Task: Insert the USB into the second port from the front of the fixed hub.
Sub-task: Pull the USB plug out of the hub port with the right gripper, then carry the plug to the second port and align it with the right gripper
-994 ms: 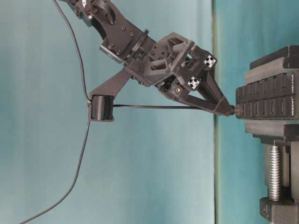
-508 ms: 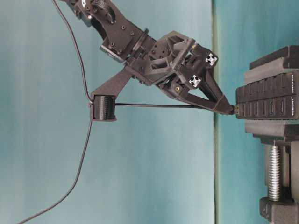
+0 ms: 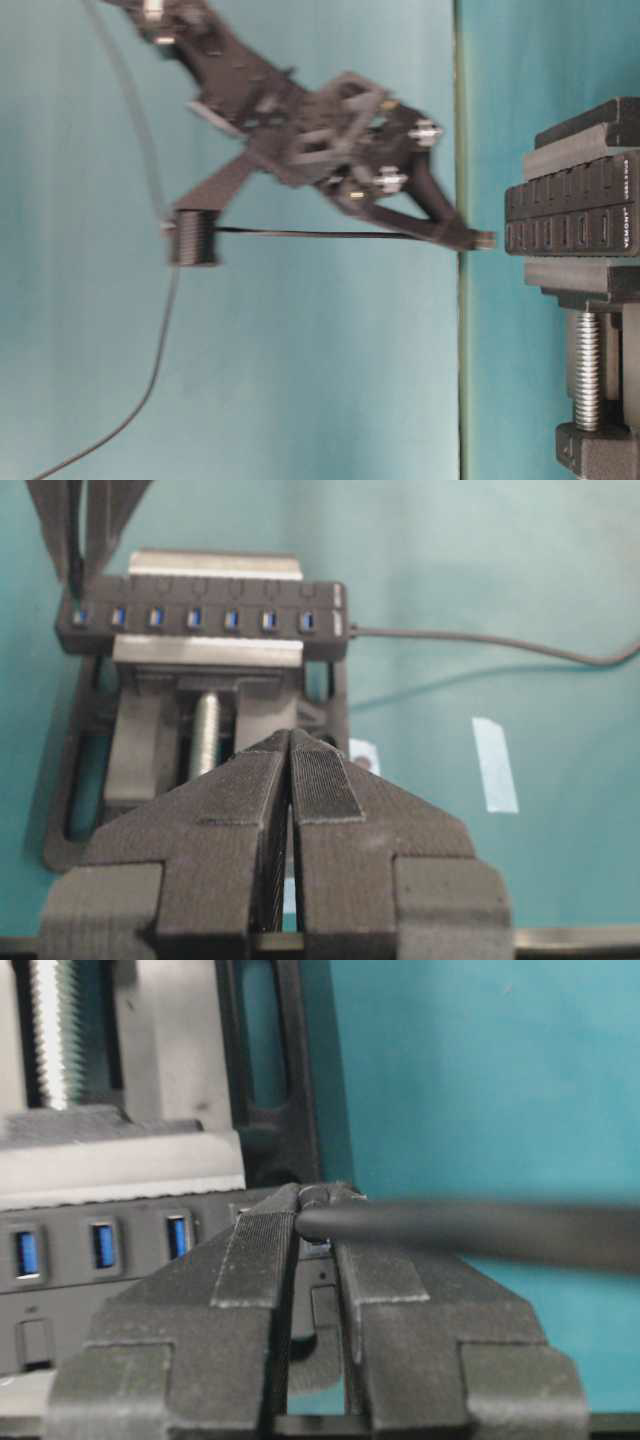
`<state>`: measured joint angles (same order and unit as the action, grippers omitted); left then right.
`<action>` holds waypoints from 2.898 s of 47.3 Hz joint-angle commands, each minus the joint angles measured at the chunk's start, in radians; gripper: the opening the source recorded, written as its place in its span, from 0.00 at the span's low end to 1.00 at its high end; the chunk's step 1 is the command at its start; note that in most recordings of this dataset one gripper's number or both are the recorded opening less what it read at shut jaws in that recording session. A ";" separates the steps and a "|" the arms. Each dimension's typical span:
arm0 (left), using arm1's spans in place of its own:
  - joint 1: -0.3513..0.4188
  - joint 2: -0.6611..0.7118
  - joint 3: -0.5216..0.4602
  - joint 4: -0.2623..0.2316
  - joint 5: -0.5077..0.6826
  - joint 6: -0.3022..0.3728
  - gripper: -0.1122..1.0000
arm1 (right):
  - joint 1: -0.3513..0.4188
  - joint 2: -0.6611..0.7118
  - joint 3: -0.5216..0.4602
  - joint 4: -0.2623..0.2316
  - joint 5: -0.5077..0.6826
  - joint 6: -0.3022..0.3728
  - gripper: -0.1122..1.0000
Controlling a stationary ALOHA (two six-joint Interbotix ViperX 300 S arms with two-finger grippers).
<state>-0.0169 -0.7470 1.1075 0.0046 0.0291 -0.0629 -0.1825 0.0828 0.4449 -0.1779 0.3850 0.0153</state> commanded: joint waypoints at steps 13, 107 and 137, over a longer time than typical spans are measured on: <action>-0.002 -0.002 -0.012 0.002 -0.006 -0.002 0.10 | 0.041 -0.110 -0.061 0.002 0.121 -0.002 0.16; -0.002 -0.002 -0.015 0.000 -0.006 -0.002 0.10 | 0.187 -0.069 -0.003 0.020 0.041 0.098 0.16; -0.002 -0.002 -0.012 0.000 -0.006 -0.002 0.10 | 0.198 -0.009 0.006 0.046 0.023 0.100 0.16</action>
<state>-0.0169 -0.7486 1.1106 0.0046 0.0307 -0.0629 0.0092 0.0859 0.4587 -0.1381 0.4157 0.1058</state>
